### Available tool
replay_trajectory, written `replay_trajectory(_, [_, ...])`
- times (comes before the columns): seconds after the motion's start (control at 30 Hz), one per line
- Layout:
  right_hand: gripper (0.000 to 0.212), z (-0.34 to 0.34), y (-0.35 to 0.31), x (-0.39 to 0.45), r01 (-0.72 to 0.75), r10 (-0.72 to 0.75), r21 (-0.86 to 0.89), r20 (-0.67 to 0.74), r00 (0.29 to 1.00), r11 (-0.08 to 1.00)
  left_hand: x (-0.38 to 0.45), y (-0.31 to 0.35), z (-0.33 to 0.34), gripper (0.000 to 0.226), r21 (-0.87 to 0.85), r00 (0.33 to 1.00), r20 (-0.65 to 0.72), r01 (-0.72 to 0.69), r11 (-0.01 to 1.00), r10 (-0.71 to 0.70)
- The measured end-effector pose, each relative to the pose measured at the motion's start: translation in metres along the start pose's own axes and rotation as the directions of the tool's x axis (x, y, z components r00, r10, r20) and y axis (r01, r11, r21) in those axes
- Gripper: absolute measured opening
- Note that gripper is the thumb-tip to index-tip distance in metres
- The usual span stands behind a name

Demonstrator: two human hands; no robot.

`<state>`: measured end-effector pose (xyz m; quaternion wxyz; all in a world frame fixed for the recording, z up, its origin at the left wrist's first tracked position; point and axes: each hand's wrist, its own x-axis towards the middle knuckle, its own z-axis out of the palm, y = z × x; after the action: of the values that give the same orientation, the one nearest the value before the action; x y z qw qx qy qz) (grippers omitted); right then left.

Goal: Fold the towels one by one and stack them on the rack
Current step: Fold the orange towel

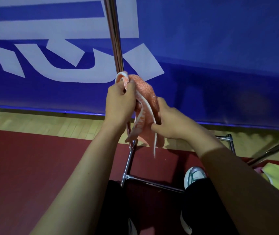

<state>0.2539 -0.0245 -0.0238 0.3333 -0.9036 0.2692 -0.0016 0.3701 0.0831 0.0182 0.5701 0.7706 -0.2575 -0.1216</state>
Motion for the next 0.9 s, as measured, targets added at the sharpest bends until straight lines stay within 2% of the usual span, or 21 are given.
replay_trajectory(0.13, [0.081, -0.004, 0.002, 0.002, -0.170, 0.174, -0.095, 0.039, 0.984, 0.981, 0.001, 0.002, -0.006, 0.045, -0.133, 0.997, -0.017, 0.067, 0.989, -0.070])
replay_trajectory(0.17, [0.074, -0.003, 0.005, 0.003, -0.210, 0.227, -0.174, 0.081, 0.971, 0.962, 0.002, 0.002, -0.007, 0.043, -0.177, 0.996, -0.027, 0.078, 0.981, -0.084])
replay_trajectory(0.23, [0.037, -0.001, 0.010, 0.005, -0.245, 0.311, -0.306, 0.186, 0.932, 0.920, 0.004, 0.002, -0.011, 0.039, -0.243, 0.989, -0.073, 0.108, 0.964, -0.130])
replay_trajectory(0.27, [0.022, 0.001, 0.013, 0.005, -0.254, 0.330, -0.299, 0.240, 0.913, 0.920, 0.004, 0.001, -0.013, 0.038, -0.271, 0.981, -0.103, 0.129, 0.954, -0.162])
replay_trajectory(0.3, [0.018, 0.002, 0.014, 0.005, -0.251, 0.322, -0.253, 0.299, 0.898, 0.934, 0.005, 0.002, -0.015, 0.038, -0.303, 0.974, -0.125, 0.146, 0.942, -0.191])
replay_trajectory(0.37, [0.028, 0.001, 0.009, 0.002, -0.211, 0.251, -0.148, 0.359, 0.899, 0.966, 0.004, 0.002, -0.017, 0.037, -0.357, 0.965, -0.126, 0.174, 0.918, -0.232])
replay_trajectory(0.47, [0.040, 0.000, -0.005, -0.002, -0.140, 0.098, 0.089, 0.364, 0.926, 0.986, 0.001, 0.003, -0.015, 0.037, -0.395, 0.949, -0.078, 0.253, 0.883, -0.306])
replay_trajectory(0.5, [0.040, -0.002, -0.011, -0.005, -0.126, 0.063, 0.162, 0.349, 0.935, 0.979, 0.001, 0.004, -0.014, 0.037, -0.454, 0.936, -0.043, 0.293, 0.841, -0.349])
replay_trajectory(0.6, [0.045, -0.010, -0.028, -0.015, -0.102, -0.034, 0.342, 0.370, 0.928, 0.934, -0.002, 0.006, -0.014, 0.040, -0.686, 0.897, 0.098, 0.375, 0.624, -0.432])
replay_trajectory(0.67, [0.040, -0.010, -0.033, -0.019, -0.068, -0.103, 0.427, 0.365, 0.925, 0.902, -0.002, 0.004, -0.012, 0.046, -0.734, 0.884, 0.150, 0.399, 0.550, -0.442])
replay_trajectory(0.77, [0.025, -0.008, -0.035, -0.019, -0.028, -0.147, 0.452, 0.347, 0.926, 0.891, 0.001, -0.001, -0.011, 0.059, -0.757, 0.857, 0.205, 0.445, 0.477, -0.474])
replay_trajectory(0.87, [0.015, -0.009, -0.036, -0.019, 0.011, -0.175, 0.423, 0.351, 0.920, 0.906, 0.003, -0.002, -0.010, 0.046, -0.781, 0.838, 0.217, 0.457, 0.426, -0.501])
replay_trajectory(0.9, [0.015, -0.009, -0.037, -0.020, 0.029, -0.189, 0.410, 0.354, 0.916, 0.912, 0.002, -0.002, -0.010, 0.049, -0.801, 0.835, 0.208, 0.444, 0.401, -0.509])
